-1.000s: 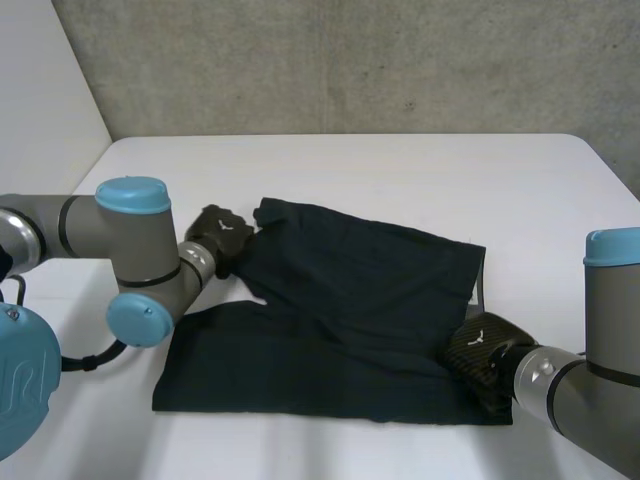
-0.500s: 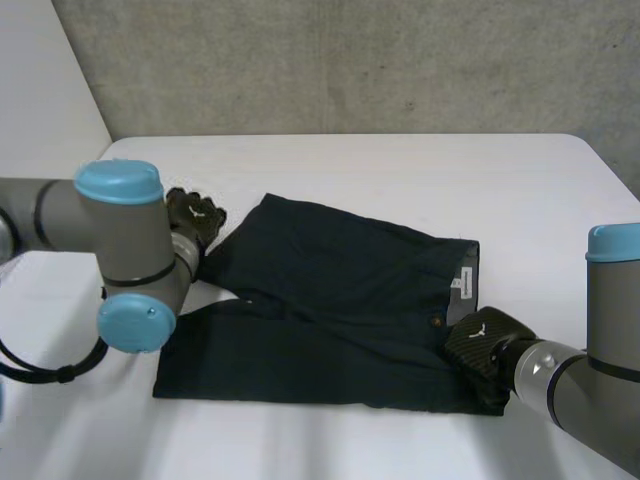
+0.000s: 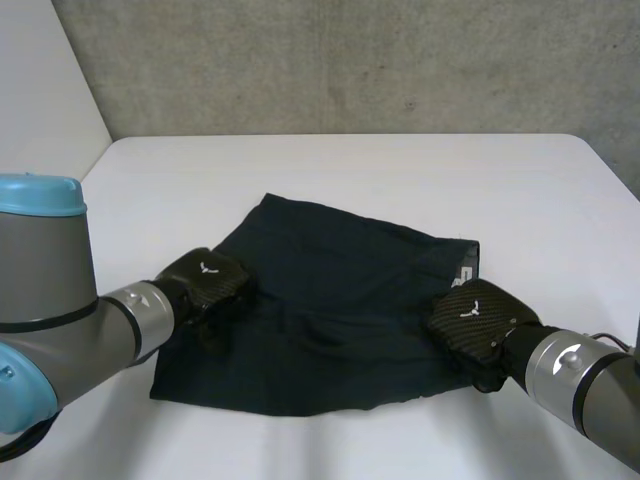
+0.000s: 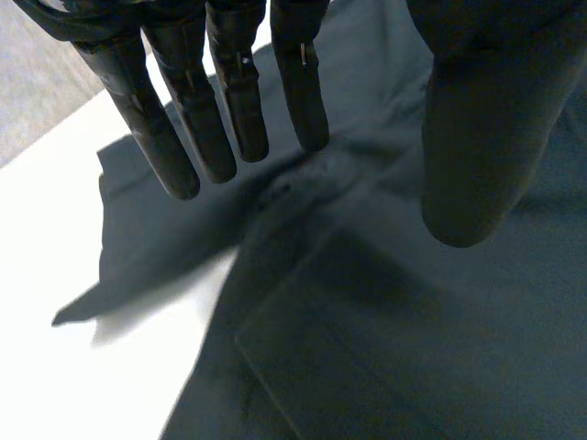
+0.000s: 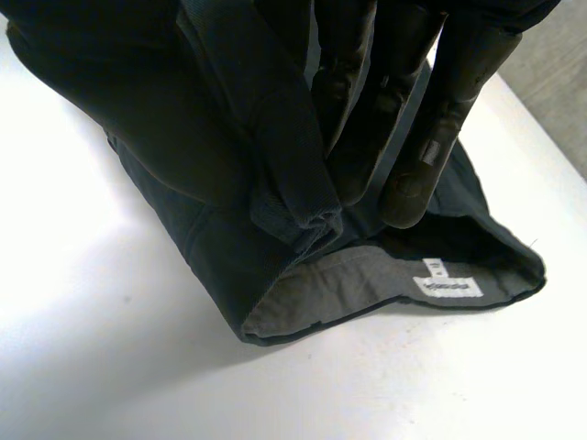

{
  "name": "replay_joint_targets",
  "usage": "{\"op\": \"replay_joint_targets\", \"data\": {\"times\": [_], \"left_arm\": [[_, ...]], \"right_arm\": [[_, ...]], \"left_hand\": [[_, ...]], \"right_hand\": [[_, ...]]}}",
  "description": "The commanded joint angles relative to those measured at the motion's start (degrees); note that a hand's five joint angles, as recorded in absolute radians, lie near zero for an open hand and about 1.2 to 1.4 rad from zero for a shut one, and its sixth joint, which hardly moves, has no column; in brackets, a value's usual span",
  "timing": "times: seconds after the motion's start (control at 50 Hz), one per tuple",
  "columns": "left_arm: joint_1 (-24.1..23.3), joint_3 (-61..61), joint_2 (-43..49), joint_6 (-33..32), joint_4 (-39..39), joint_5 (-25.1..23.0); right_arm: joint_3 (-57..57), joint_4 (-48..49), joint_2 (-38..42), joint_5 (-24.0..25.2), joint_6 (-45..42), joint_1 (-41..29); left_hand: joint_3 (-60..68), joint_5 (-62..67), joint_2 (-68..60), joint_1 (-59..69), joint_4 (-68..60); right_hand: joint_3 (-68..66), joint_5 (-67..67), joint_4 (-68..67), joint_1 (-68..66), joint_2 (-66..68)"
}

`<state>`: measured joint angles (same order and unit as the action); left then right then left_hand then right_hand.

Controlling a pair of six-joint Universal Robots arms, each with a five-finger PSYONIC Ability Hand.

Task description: Fold the shorts.

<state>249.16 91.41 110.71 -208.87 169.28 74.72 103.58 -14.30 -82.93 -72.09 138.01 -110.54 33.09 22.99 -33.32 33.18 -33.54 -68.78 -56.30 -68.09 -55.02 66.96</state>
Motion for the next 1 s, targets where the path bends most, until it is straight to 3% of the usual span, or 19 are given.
{"op": "replay_joint_targets", "data": {"times": [0.02,0.24,0.38,0.44,0.46,0.48,0.56,0.7,0.78,0.9,1.0], "left_arm": [[1.06,1.13,1.26,-0.48,-0.45,1.48],[0.98,1.57,1.87,-0.57,0.35,3.51],[0.36,1.13,4.07,-0.75,1.93,3.68],[0.27,1.05,4.16,-0.75,1.84,3.95],[0.27,1.05,4.16,-0.75,1.58,3.95],[0.19,1.05,4.07,-0.75,1.49,3.95],[0.27,1.75,1.97,-0.66,0.7,3.86],[0.63,5.35,-13.31,-1.1,-9.84,3.33],[1.32,4.74,-25.76,-3.46,-14.93,3.24],[2.99,1.14,-35.99,-5.84,-16.7,3.15],[3.79,-1.59,-39.69,-5.67,-17.32,3.15]], "right_arm": [[1.27,-0.02,-4.34,0.55,-0.28,0.06],[5.14,0.07,-9.18,2.56,-5.29,2.25],[7.51,-0.02,-12.52,7.48,-7.23,6.21],[7.95,-0.02,-13.49,9.24,-7.23,8.31],[7.95,-0.02,-13.49,9.6,-7.14,9.45],[7.95,-0.11,-13.49,9.69,-7.14,10.07],[7.86,-0.29,-13.49,10.13,-6.7,12.19],[5.67,-1.78,-12.96,9.34,-6.52,12.36],[0.76,-8.17,-12.96,9.33,-6.52,12.27],[-8.38,-20.57,-14.71,10.21,-6.35,12.28],[-12.96,-23.05,-16.04,10.04,-6.17,12.27]], "left_hand": [[5.72,5.82,-5.49,5.63,-5.28],[4.88,4.98,-4.65,4.79,-4.43],[5.38,5.47,-5.15,5.28,-4.93],[16.43,16.52,-16.19,16.33,-15.98],[35.47,35.57,-35.24,35.38,-35.02],[46.8,46.89,-46.56,46.7,-46.35],[46.91,47.01,-46.68,46.82,-46.46],[46.91,47.01,-46.68,46.82,-46.46],[46.91,47.01,-46.68,46.82,-46.46],[46.91,47.01,-46.68,46.82,-46.46],[46.91,47.01,-46.68,46.82,-46.46]], "right_hand": [[-11.22,-13.7,-11.91,-24.98,13.04],[-11.22,-13.7,-11.91,-24.98,13.04],[-11.22,-13.7,-11.91,-24.98,13.04],[-11.22,-13.7,-11.91,-24.98,13.04],[-11.22,-13.7,-11.91,-24.98,13.04],[-11.22,-13.7,-11.91,-24.98,13.04],[-11.22,-13.7,-11.91,-24.98,13.04],[-11.22,-13.7,-11.91,-24.98,13.04],[-11.22,-13.7,-11.91,-24.98,13.04],[-11.22,-13.7,-11.91,-24.98,13.04],[-11.22,-13.7,-11.91,-24.98,13.04]]}}
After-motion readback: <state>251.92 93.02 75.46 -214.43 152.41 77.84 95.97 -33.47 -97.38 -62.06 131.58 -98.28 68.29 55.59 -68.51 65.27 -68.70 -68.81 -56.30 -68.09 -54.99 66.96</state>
